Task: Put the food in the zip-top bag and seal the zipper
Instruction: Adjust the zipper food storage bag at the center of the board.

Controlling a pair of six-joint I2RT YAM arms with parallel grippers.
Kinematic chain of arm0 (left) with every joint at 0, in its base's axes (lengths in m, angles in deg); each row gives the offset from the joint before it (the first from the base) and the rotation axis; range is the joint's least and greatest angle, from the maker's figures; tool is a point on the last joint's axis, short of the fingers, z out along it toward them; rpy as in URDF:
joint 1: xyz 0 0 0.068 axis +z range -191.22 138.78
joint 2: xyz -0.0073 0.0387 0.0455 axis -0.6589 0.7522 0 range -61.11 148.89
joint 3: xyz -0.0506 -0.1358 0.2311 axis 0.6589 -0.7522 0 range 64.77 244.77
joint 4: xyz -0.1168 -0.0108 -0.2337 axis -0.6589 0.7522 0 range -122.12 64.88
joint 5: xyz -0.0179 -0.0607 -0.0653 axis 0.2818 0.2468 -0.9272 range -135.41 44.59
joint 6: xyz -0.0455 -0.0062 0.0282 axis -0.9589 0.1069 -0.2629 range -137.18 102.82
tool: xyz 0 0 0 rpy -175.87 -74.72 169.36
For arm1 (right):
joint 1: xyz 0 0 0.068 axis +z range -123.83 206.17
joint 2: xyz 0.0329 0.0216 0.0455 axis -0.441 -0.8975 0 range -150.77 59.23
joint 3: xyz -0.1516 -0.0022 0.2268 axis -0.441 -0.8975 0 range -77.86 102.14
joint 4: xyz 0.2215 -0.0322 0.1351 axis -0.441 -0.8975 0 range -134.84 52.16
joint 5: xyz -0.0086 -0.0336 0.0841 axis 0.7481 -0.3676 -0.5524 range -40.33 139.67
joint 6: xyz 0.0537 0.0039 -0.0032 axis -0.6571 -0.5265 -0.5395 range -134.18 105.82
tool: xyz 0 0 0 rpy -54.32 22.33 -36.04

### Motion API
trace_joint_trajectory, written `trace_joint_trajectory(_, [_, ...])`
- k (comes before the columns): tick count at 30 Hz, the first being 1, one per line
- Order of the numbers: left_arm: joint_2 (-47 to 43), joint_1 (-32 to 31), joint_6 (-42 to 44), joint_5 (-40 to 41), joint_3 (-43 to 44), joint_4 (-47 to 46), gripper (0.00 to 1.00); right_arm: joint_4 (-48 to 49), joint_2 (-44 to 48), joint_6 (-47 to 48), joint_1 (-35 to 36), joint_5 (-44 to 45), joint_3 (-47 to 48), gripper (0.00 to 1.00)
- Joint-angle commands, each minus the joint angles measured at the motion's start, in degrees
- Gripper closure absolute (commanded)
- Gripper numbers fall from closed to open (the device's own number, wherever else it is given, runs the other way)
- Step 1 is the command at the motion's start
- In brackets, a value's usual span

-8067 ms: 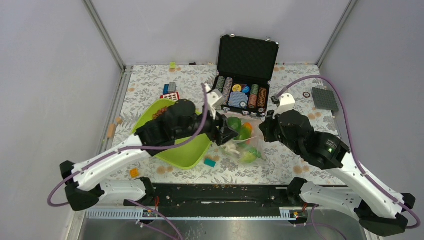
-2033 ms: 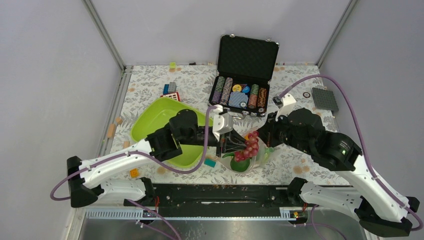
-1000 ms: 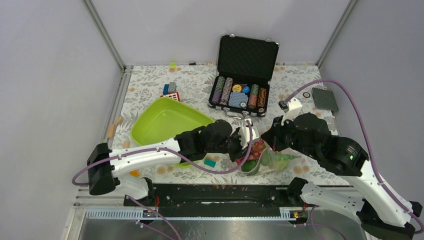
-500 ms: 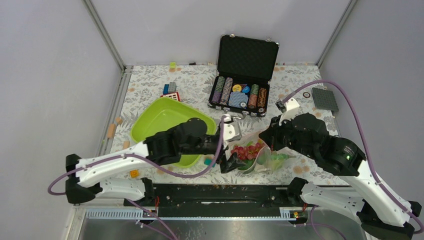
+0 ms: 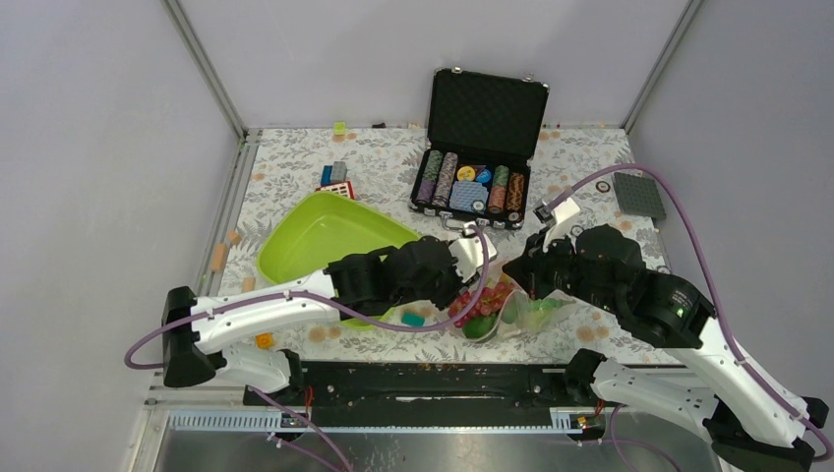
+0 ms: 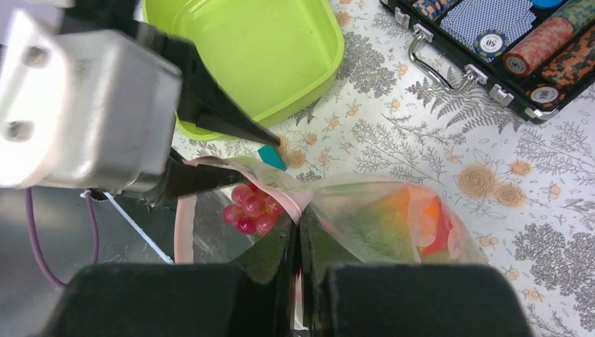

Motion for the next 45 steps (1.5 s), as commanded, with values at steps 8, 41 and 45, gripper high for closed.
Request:
trace_joint_trajectory(8, [-3.6, -0.23, -9.4, -3.09, 2.91, 2.07, 1.0, 14.42, -2.62, 9.88, -0.42, 6.41, 0.82, 1.0])
trace_joint_trajectory(41, [-4.46, 0.29, -51.0, 19.17, -2.75, -8.5, 1.0, 6.52, -0.77, -11.72, -1.22, 20.83, -3.18, 0.04])
trace_joint_trajectory(45, [-4.6, 0.29, -51.02, 18.8, -3.48, -8.94, 1.0, 7.1, -6.55, -11.99, -1.21, 21.74, -2.18, 0.17])
